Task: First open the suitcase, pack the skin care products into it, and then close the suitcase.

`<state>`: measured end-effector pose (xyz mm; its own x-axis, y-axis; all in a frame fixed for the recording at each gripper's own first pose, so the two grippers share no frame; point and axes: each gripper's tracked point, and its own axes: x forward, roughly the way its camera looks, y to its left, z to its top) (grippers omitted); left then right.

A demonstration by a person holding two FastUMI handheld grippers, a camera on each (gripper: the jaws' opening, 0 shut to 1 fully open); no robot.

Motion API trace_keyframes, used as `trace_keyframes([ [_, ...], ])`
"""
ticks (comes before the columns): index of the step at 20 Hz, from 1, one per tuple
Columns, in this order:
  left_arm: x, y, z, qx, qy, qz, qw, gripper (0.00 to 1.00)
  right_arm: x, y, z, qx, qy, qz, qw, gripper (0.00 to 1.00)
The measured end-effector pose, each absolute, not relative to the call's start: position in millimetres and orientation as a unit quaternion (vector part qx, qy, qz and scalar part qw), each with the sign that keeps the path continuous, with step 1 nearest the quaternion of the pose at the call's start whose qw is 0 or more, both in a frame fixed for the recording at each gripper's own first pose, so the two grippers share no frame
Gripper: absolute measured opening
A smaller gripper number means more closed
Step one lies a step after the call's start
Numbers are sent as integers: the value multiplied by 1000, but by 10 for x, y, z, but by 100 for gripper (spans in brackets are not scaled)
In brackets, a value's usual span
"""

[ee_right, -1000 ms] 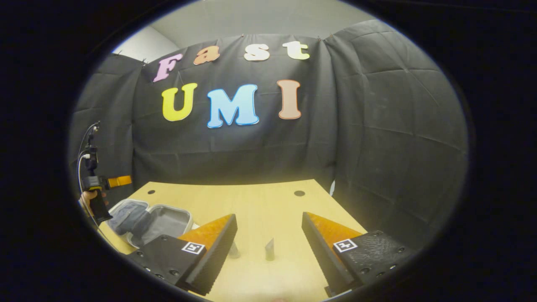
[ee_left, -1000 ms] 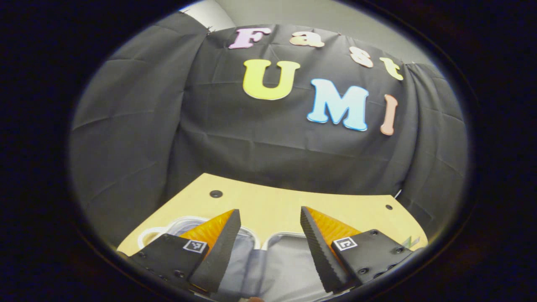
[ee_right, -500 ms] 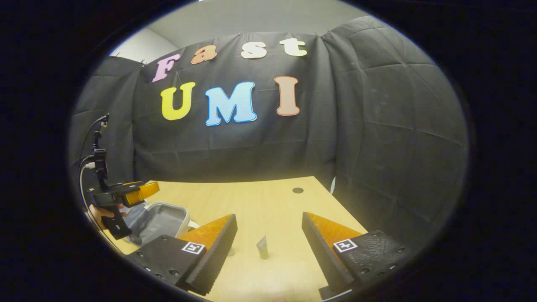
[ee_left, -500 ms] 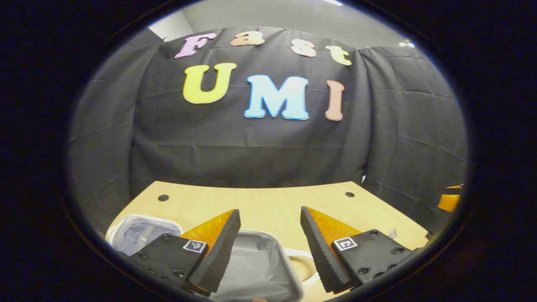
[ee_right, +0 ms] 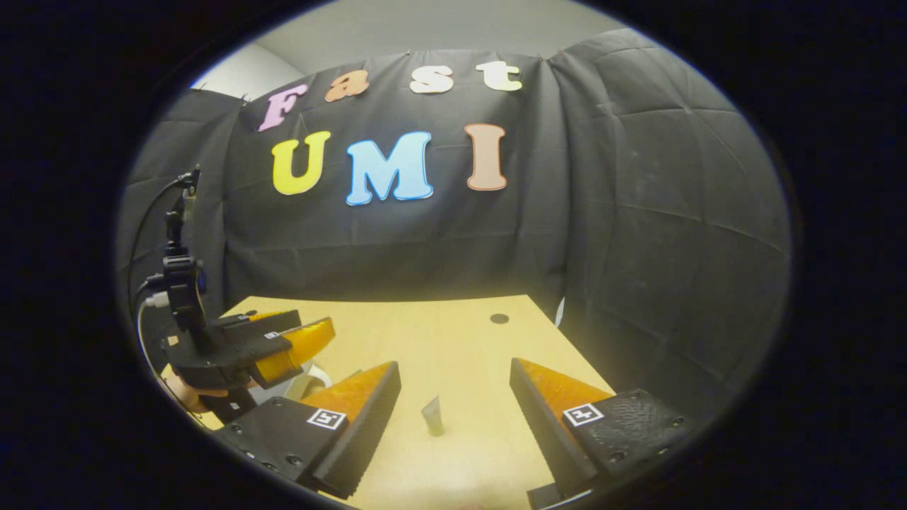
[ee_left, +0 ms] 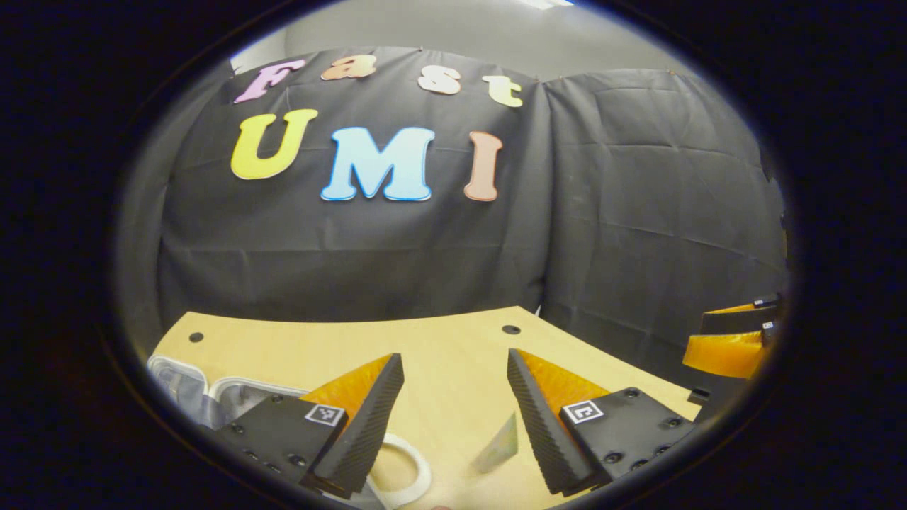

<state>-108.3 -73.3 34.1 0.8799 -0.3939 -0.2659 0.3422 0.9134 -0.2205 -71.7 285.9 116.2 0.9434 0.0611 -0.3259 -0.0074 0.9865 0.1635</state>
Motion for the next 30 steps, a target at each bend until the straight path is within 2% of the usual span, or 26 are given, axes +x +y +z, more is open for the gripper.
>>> trace_keyframes([
  [5,-1104,-1139,-14,-87,160,-218,959,96,-661,2817,1082,73,175,17,982,95],
  [13,-1214,-1425,-1025,-80,231,-224,943,96,-496,2887,915,55,187,44,980,95],
  [16,-1155,-1477,-1238,-86,248,-217,940,85,-448,2925,853,45,194,58,978,95],
  [17,-1150,-1486,-1273,-87,253,-214,939,85,-435,2948,827,44,196,64,977,95],
  [18,-1163,-1511,-1319,-88,259,-211,938,78,-420,2967,800,43,199,68,977,95],
  [19,-1157,-1520,-1382,-87,264,-208,938,78,-408,2991,775,42,201,73,976,95],
  [20,-1157,-1514,-1437,-83,269,-204,938,72,-396,3018,742,41,205,78,975,95],
  [22,-1162,-1517,-1541,-82,280,-198,936,50,-388,3064,687,42,212,87,972,94],
  [23,-1144,-1513,-1543,-80,278,-195,937,52,-383,3091,648,44,216,92,971,94],
  [27,-1094,-1375,-1534,-51,300,-174,937,43,-333,3226,546,53,223,110,967,95],
  [28,-1137,-1393,-1518,-66,318,-176,929,40,-313,3256,513,54,225,114,966,94],
  [30,-1150,-1376,-1352,-101,333,-173,922,40,-280,3323,415,58,230,122,964,95],
])
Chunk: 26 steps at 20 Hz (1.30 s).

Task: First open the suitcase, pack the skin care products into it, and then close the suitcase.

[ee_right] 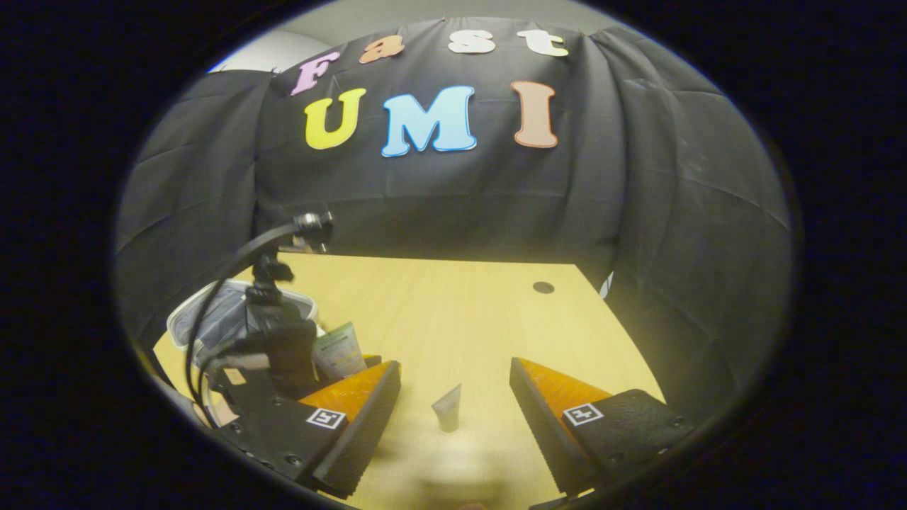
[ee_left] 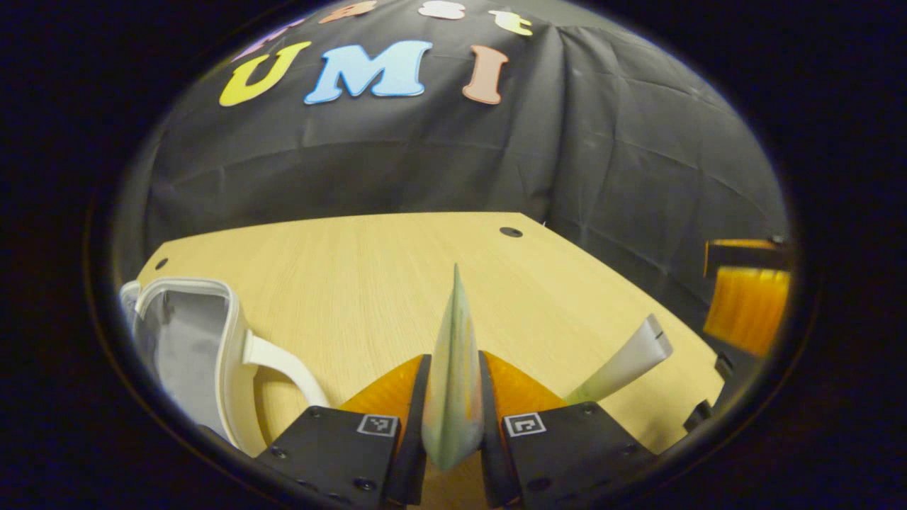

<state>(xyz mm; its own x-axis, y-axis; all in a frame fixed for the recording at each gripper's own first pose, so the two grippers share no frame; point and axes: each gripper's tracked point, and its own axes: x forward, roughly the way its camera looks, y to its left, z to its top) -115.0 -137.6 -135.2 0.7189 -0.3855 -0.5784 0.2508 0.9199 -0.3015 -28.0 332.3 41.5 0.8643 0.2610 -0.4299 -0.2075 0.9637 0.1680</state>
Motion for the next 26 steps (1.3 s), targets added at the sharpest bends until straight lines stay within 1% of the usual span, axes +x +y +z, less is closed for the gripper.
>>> trace_keyframes([
  [5,-1285,-1100,-827,-152,363,-156,906,40,-192,3493,18,80,266,139,950,95],
  [7,-1376,-907,-655,-159,373,-147,902,40,-162,3527,-184,86,287,140,944,92],
  [8,-1411,-778,-604,-156,379,-138,902,40,-144,3547,-303,91,300,139,939,88],
  [9,-1455,-641,-549,-153,384,-127,902,40,-148,3543,-397,97,309,138,936,86],
  [10,-1493,-475,-510,-152,391,-114,901,40,-152,3546,-496,104,321,139,931,75],
  [11,-1540,-299,-466,-156,395,-100,900,40,-173,3552,-558,108,331,139,927,69],
  [13,-1618,38,-423,-167,403,-74,897,40,-200,3573,-685,109,345,141,922,46],
  [14,-1661,219,-429,-169,405,-61,897,43,-206,3550,-718,103,346,136,923,39],
  [15,-1701,405,-453,-168,405,-47,897,40,-186,3543,-707,100,343,134,924,33],
  [16,-1708,582,-477,-169,407,-35,897,40,-212,3552,-703,101,349,132,922,26],
  [17,-1712,749,-507,-173,411,-29,894,40,-257,3569,-684,106,352,127,921,29],
  [19,-1714,1077,-666,-166,430,-17,887,40,-358,3602,-576,121,349,108,923,18],
  [20,-1750,1251,-781,-157,446,-10,881,43,-454,3680,-511,134,354,103,920,21],
  [21,-1782,1389,-894,-148,466,-9,872,40,-555,3785,-423,151,356,100,917,25],
  [22,-1797,1498,-1015,-142,482,-16,864,40,-650,3908,-315,168,355,101,914,18],
  [23,-1801,1595,-1124,-134,496,-21,858,40,-748,4045,-215,180,354,101,912,21],
  [24,-1786,1695,-1277,-123,512,-27,849,40,-816,4173,-124,188,353,100,911,22],
  [25,-1790,1792,-1407,-109,528,-29,842,43,-904,4326,-36,197,353,101,909,22],
  [26,-1785,1864,-1516,-97,539,-34,836,41,-949,4454,40,204,354,104,907,18],
])
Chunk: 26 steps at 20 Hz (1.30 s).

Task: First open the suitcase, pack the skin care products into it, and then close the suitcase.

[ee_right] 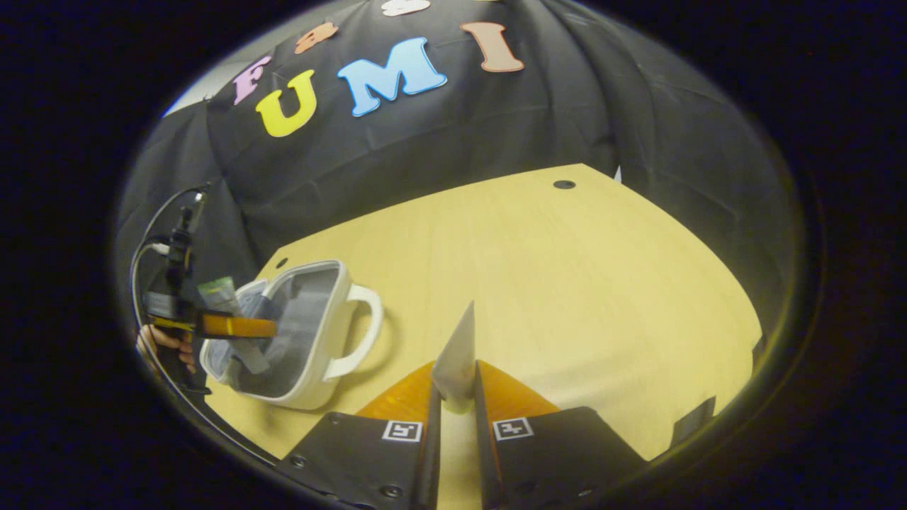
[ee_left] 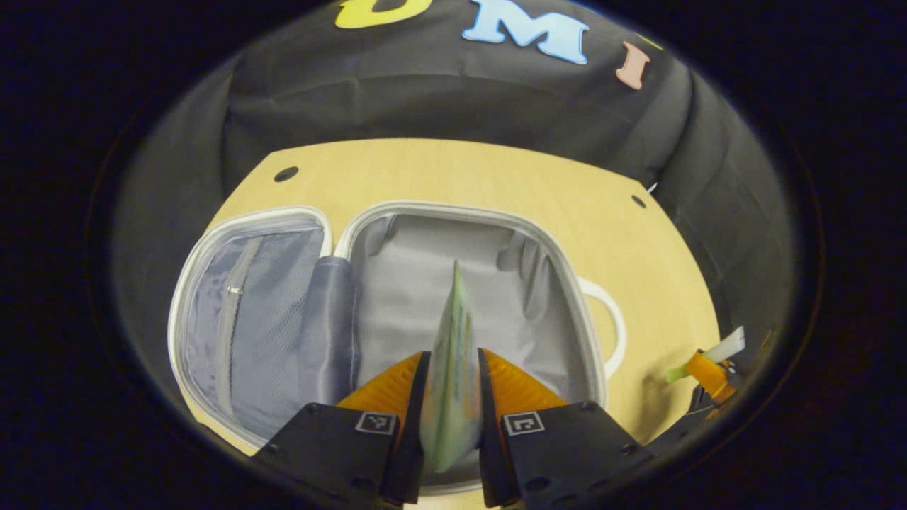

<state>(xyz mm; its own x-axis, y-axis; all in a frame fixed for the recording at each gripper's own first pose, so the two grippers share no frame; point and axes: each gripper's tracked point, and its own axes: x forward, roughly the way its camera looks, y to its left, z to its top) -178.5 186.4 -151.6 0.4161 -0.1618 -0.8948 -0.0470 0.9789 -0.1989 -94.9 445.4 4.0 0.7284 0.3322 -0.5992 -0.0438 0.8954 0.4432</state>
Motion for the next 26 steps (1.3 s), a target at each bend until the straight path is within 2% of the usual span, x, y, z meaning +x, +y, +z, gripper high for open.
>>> trace_keyframes([
  [1,-1781,1917,-1612,-88,547,-38,831,40,-991,4601,114,210,355,107,905,17],
  [2,-1786,1940,-1694,-81,557,-44,826,40,-1024,4744,186,214,355,112,903,21],
  [3,-1781,1956,-1750,-76,565,-47,820,44,-1041,4879,252,216,356,118,901,21],
  [4,-1763,1952,-1788,-74,570,-54,816,41,-1047,5018,334,218,356,127,900,17],
  [6,-1768,1920,-1842,-75,573,-66,814,43,-1020,5245,460,219,356,144,897,21],
  [9,-1653,1880,-1703,-74,544,-81,832,47,-905,5543,596,215,356,168,894,21],
  [10,-1650,1891,-1646,-72,534,-85,838,51,-854,5650,621,215,357,178,891,21],
  [11,-1627,1925,-1559,-71,520,-85,847,69,-816,5767,637,214,360,189,888,21],
  [12,-1621,1954,-1487,-74,507,-84,855,80,-771,5863,626,211,365,197,885,21],
  [13,-1630,2013,-1393,-76,494,-79,863,85,-740,5960,606,208,369,204,883,21],
  [14,-1640,2083,-1294,-81,478,-75,871,82,-720,6047,580,206,376,210,879,21],
  [16,-1683,2261,-1083,-95,451,-66,885,85,-711,6209,456,200,396,217,870,21],
  [17,-1722,2346,-969,-106,438,-63,890,84,-720,6281,366,194,408,217,865,17],
  [18,-1764,2438,-864,-116,426,-58,895,87,-712,6349,286,187,419,216,862,21],
  [23,-1984,3164,-598,-133,392,15,910,87,-754,6640,64,159,449,230,849,23],
  [25,-2081,3380,-629,-142,394,39,907,87,-703,6625,94,153,438,226,857,19],
  [26,-2138,3474,-651,-144,397,47,905,87,-678,6609,120,156,431,221,861,31],
])
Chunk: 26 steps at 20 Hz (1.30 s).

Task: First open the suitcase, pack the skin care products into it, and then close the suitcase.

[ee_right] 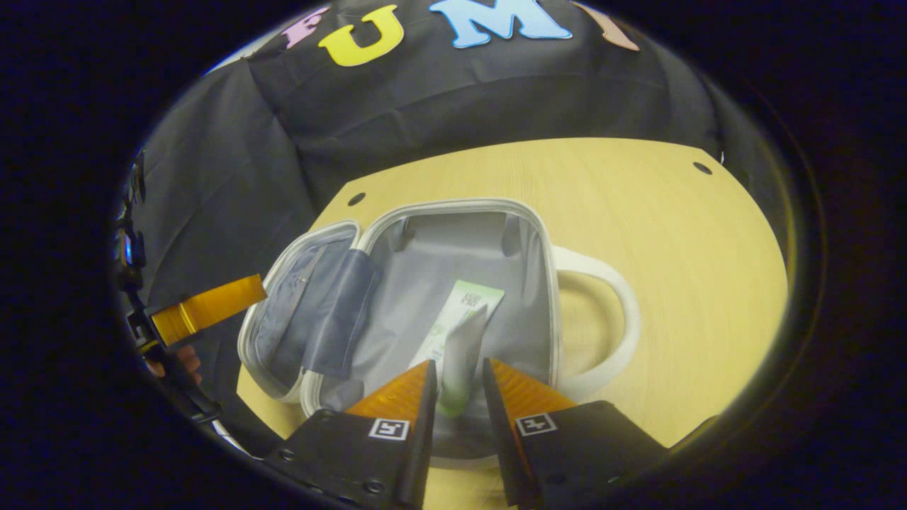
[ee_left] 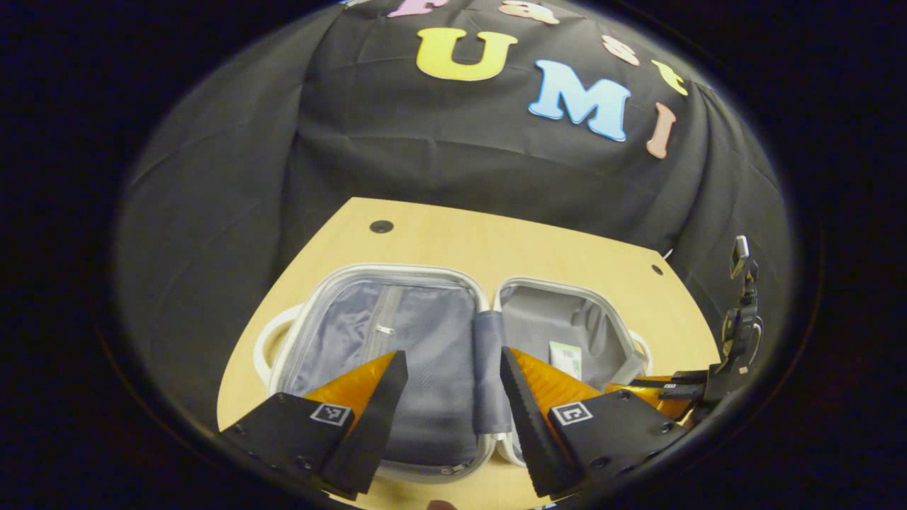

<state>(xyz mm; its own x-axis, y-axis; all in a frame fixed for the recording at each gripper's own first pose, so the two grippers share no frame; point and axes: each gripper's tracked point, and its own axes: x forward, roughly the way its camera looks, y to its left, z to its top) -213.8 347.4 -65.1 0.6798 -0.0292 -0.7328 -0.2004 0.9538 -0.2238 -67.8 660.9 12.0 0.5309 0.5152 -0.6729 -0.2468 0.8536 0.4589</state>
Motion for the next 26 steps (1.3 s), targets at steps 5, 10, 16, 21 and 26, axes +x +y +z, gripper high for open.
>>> trace_keyframes([
  [5,-2239,3938,-625,-138,382,88,910,93,-707,6515,323,154,390,213,882,74],
  [10,-2358,4606,-558,-124,377,142,907,93,-729,6177,705,136,319,179,921,95],
  [16,-2509,5549,-860,-195,389,188,881,93,-698,5720,1075,72,249,126,958,95],
  [21,-2576,5950,-1503,-276,426,199,839,93,-737,5694,1002,86,275,116,951,95],
  [26,-2447,5877,-1875,-319,439,177,821,92,-718,5676,979,80,288,114,948,95],
])
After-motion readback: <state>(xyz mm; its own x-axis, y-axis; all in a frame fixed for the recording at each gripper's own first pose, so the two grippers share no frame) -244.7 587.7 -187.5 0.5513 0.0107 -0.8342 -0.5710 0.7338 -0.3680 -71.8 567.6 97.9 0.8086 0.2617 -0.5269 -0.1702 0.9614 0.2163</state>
